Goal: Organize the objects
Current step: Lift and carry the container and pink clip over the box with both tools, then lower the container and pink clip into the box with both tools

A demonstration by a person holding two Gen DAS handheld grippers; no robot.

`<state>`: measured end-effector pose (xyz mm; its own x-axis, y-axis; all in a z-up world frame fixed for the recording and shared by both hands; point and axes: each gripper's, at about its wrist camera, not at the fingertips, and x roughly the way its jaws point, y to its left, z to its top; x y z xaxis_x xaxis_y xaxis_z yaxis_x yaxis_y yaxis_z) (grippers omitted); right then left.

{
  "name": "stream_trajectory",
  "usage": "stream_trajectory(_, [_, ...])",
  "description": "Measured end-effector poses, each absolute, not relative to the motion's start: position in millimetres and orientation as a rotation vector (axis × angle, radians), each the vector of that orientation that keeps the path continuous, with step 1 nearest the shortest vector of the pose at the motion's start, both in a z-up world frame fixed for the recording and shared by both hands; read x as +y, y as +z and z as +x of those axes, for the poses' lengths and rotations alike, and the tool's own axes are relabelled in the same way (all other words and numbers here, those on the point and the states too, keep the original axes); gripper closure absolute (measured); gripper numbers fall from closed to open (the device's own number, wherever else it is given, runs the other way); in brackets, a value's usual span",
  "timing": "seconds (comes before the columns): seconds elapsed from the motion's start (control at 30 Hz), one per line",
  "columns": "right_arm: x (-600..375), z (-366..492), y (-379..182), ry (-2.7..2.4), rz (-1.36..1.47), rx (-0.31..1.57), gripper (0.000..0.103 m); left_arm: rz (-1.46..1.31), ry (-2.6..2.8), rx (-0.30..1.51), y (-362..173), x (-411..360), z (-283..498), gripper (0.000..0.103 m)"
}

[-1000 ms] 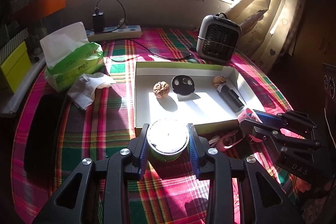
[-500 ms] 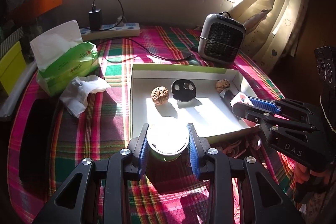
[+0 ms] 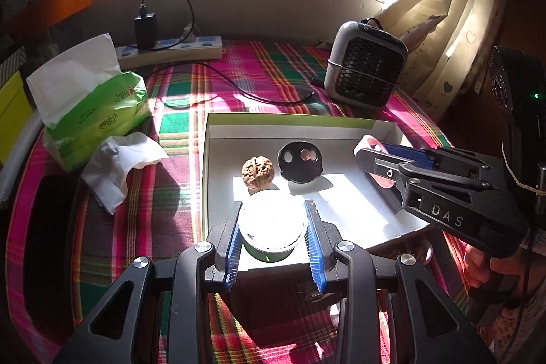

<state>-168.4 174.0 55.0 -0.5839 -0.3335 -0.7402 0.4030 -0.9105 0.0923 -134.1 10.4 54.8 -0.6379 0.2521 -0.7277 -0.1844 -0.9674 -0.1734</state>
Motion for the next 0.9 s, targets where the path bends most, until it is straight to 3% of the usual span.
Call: stream_trajectory(0.9, [167,-213,31,-2.463,1.212,0.127,0.079,-1.256,2.636,-0.095,33,16,-164,0.072])
